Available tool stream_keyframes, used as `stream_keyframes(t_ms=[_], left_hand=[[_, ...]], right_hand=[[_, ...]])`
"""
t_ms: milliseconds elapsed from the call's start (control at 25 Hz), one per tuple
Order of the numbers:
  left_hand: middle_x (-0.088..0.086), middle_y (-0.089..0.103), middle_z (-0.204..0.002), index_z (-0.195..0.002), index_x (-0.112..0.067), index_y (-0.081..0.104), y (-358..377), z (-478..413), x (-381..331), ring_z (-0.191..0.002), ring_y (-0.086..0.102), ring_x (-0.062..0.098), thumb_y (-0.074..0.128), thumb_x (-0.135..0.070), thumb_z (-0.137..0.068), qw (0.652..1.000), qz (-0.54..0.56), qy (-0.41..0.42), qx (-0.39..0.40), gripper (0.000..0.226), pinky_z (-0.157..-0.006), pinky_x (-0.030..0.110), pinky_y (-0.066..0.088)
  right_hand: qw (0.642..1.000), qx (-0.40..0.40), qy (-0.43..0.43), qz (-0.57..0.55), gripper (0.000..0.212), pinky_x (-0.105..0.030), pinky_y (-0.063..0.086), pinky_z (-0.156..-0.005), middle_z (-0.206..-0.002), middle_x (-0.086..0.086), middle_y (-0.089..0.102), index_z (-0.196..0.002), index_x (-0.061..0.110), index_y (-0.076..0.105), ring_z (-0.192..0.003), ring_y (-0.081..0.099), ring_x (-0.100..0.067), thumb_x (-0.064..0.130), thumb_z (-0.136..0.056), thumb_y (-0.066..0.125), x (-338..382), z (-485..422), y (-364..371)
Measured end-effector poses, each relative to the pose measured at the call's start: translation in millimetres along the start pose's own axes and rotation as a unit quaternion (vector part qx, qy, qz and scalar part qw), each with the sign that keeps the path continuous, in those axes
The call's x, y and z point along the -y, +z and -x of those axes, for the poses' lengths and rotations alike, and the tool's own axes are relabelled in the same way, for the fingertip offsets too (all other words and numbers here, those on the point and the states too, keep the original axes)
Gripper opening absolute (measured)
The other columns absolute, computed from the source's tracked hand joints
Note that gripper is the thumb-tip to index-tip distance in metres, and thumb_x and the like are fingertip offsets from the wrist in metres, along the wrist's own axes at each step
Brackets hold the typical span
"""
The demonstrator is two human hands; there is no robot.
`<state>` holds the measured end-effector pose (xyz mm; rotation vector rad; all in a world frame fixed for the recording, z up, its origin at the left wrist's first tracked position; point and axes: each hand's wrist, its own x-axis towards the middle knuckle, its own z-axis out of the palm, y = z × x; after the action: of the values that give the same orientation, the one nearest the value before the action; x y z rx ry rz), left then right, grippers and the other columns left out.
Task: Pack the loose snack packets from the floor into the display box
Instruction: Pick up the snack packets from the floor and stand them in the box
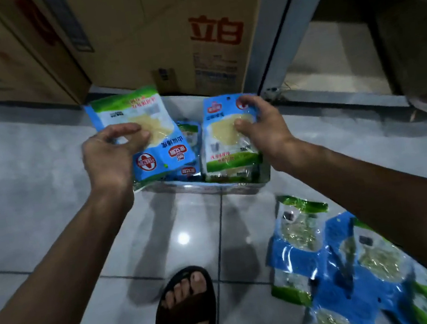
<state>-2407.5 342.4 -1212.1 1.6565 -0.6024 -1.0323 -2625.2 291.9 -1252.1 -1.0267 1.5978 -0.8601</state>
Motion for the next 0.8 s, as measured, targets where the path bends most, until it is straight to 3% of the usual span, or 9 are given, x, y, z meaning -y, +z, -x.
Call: stream_keyframes(t_ms=[120, 200, 280, 320, 400, 480, 560, 720, 800], left_hand=[[-0.006, 0.070, -0.096, -0.094, -0.012, 0.070, -5, -4, 6, -0.067, 0.071, 0.007, 0.078, -0.003, -0.075, 1.000, -0.004, -0.023, 0.001, 0.022, -0.055, 0.026, 0.059], [-0.003, 0.071, -0.101, -0.100, -0.012, 0.070, -4, -3, 10, -0.073, 0.073, 0.012, 0.079, -0.005, -0.075, 0.999, 0.003, -0.034, 0.004, 0.027, -0.056, 0.029, 0.060], [-0.001, 0.071, -0.106, -0.102, -0.011, 0.070, -2, -3, 12, -0.079, 0.074, 0.016, 0.079, -0.006, -0.075, 0.999, 0.004, -0.039, 0.007, 0.030, -0.058, 0.030, 0.061], [-0.001, 0.071, -0.106, -0.103, -0.011, 0.070, -1, -2, 12, -0.081, 0.073, 0.017, 0.079, -0.006, -0.075, 0.999, 0.006, -0.041, 0.008, 0.030, -0.058, 0.030, 0.061], [-0.001, 0.071, -0.107, -0.102, -0.012, 0.070, 0, 0, 14, -0.082, 0.073, 0.018, 0.079, -0.006, -0.075, 0.999, 0.002, -0.045, 0.011, 0.030, -0.058, 0.030, 0.061], [0.000, 0.071, -0.109, -0.099, -0.014, 0.070, 2, 3, 16, -0.083, 0.074, 0.021, 0.080, -0.006, -0.074, 0.999, -0.006, -0.046, 0.021, 0.028, -0.059, 0.030, 0.061], [-0.001, 0.070, -0.109, -0.099, -0.015, 0.070, 4, 8, 17, -0.082, 0.074, 0.019, 0.079, -0.007, -0.075, 0.998, -0.019, -0.048, 0.033, 0.027, -0.059, 0.029, 0.061], [-0.009, 0.069, -0.103, -0.100, -0.018, 0.070, 10, 13, 21, -0.073, 0.074, 0.011, 0.079, -0.009, -0.076, 0.995, -0.043, -0.044, 0.075, 0.027, -0.053, 0.024, 0.058], [-0.008, 0.069, -0.104, -0.100, -0.020, 0.070, 9, 11, 22, -0.073, 0.074, 0.013, 0.080, -0.010, -0.075, 0.994, -0.049, -0.049, 0.090, 0.029, -0.052, 0.024, 0.058]], right_hand=[[0.975, 0.014, -0.021, 0.221, 0.051, -0.034, 0.050, -0.097, -0.135, -0.004, 0.054, -0.134, 0.027, 0.048, -0.114, 0.059, -0.026, 0.003, -0.090, 0.058, -22, -6, 8], [0.926, 0.039, -0.044, 0.372, 0.053, -0.036, 0.044, -0.101, -0.135, -0.014, 0.050, -0.141, 0.025, 0.040, -0.120, 0.051, -0.033, 0.004, -0.092, 0.048, -26, -6, 14], [0.847, 0.017, -0.062, 0.527, 0.049, -0.043, 0.039, -0.104, -0.133, -0.022, 0.041, -0.143, 0.019, 0.036, -0.123, 0.042, -0.039, 0.010, -0.095, 0.044, -24, -1, 22], [0.791, -0.009, -0.086, 0.606, 0.047, -0.044, 0.037, -0.104, -0.134, -0.024, 0.038, -0.141, 0.015, 0.037, -0.123, 0.039, -0.039, 0.015, -0.095, 0.047, -24, 2, 25], [0.684, -0.031, -0.144, 0.715, 0.060, -0.044, 0.032, -0.107, -0.141, -0.026, 0.031, -0.139, 0.011, 0.037, -0.127, 0.034, -0.038, 0.024, -0.086, 0.063, -28, 6, 26], [0.641, -0.008, -0.216, 0.736, 0.079, -0.043, 0.030, -0.110, -0.149, -0.022, 0.023, -0.142, 0.013, 0.034, -0.132, 0.030, -0.036, 0.028, -0.076, 0.075, -36, 7, 21], [0.641, 0.037, -0.263, 0.720, 0.085, -0.042, 0.032, -0.109, -0.149, -0.018, 0.023, -0.146, 0.015, 0.027, -0.133, 0.031, -0.033, 0.024, -0.077, 0.075, -40, 4, 17], [0.716, 0.100, -0.180, 0.668, 0.075, -0.043, 0.039, -0.105, -0.143, -0.017, 0.030, -0.149, 0.017, 0.024, -0.132, 0.034, -0.034, 0.015, -0.086, 0.065, -40, -7, 14], [0.734, 0.095, -0.185, 0.646, 0.067, -0.042, 0.040, -0.104, -0.139, -0.016, 0.034, -0.147, 0.016, 0.029, -0.130, 0.037, -0.033, 0.015, -0.089, 0.061, -37, -9, 10]])
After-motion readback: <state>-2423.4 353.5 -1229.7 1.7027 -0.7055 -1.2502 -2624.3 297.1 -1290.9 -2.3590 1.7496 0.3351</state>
